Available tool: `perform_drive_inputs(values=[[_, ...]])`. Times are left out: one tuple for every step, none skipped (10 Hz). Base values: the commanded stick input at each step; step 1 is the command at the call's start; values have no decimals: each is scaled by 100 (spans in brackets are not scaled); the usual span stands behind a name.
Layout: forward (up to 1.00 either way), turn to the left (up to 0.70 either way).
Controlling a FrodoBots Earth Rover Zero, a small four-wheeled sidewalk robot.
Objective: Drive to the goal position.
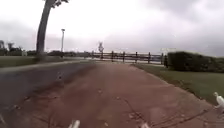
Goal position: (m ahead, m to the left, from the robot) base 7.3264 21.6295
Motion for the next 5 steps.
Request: perform_drive_inputs(values=[[70,2],[70,2],[70,1],[70,1],[70,1]])
